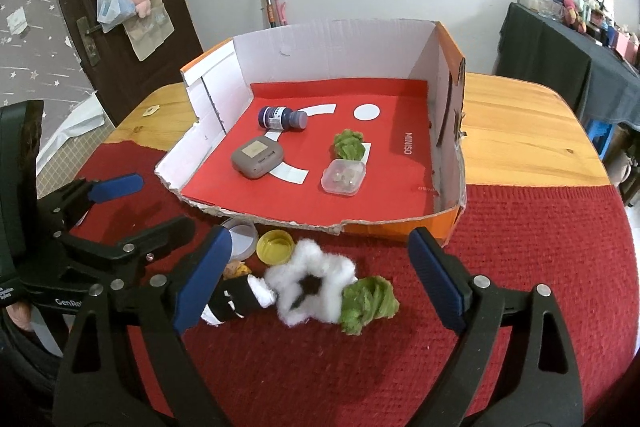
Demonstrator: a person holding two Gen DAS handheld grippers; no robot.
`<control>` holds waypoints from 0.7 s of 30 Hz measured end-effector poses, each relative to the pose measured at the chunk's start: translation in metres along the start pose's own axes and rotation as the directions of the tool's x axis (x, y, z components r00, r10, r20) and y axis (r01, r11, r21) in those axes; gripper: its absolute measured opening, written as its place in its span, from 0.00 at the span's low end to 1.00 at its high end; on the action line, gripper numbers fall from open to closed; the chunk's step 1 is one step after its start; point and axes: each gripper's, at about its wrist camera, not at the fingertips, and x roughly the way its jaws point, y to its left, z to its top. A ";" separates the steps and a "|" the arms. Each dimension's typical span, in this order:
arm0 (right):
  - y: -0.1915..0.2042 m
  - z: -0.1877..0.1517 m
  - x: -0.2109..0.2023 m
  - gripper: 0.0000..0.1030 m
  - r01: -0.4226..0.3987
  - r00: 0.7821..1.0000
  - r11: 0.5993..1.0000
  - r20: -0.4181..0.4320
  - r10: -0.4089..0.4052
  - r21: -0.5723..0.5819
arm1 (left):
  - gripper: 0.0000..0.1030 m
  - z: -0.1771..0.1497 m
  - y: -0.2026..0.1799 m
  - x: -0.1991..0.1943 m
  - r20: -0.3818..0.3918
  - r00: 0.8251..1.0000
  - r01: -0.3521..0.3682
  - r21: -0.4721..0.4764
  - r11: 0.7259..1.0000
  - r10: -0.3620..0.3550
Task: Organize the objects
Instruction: 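Withdraw both grippers from the box toward the remaining objects, then move both grippers toward the black-and-white figure and green fuzzy toy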
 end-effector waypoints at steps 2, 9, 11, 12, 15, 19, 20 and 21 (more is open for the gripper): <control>0.001 -0.002 -0.002 0.88 -0.002 1.000 1.000 0.000 0.002 0.001 | 1.00 -0.001 0.000 -0.001 0.000 1.000 -0.001 -0.001 1.000 0.001; 0.006 -0.010 -0.008 0.88 -0.008 1.000 1.000 0.005 0.008 -0.001 | 1.00 -0.009 -0.004 -0.005 -0.001 1.000 -0.004 0.001 1.000 0.004; 0.006 -0.012 -0.009 0.88 -0.008 1.000 1.000 0.008 0.008 0.003 | 1.00 -0.012 -0.006 -0.007 0.000 1.000 -0.006 0.007 1.000 0.006; 0.006 -0.013 -0.010 0.88 -0.008 1.000 1.000 0.009 0.008 0.006 | 1.00 -0.013 -0.007 -0.008 0.001 1.000 -0.007 0.009 1.000 0.007; 0.005 -0.017 -0.011 0.88 -0.007 1.000 1.000 0.012 0.007 0.012 | 1.00 -0.016 -0.009 -0.010 0.004 1.000 -0.004 0.012 1.000 0.004; 0.006 -0.022 -0.015 0.88 -0.001 1.000 1.000 0.015 0.001 0.007 | 1.00 -0.020 -0.011 -0.014 0.008 1.000 -0.001 0.014 1.000 0.001; 0.007 -0.023 -0.016 0.88 0.001 1.000 1.000 0.015 -0.001 0.005 | 1.00 -0.021 -0.012 -0.015 0.009 1.000 -0.001 0.014 1.000 0.001; 0.007 -0.024 -0.016 0.88 0.003 1.000 1.000 0.015 -0.003 0.004 | 1.00 -0.022 -0.012 -0.015 0.009 1.000 -0.002 0.015 1.000 0.001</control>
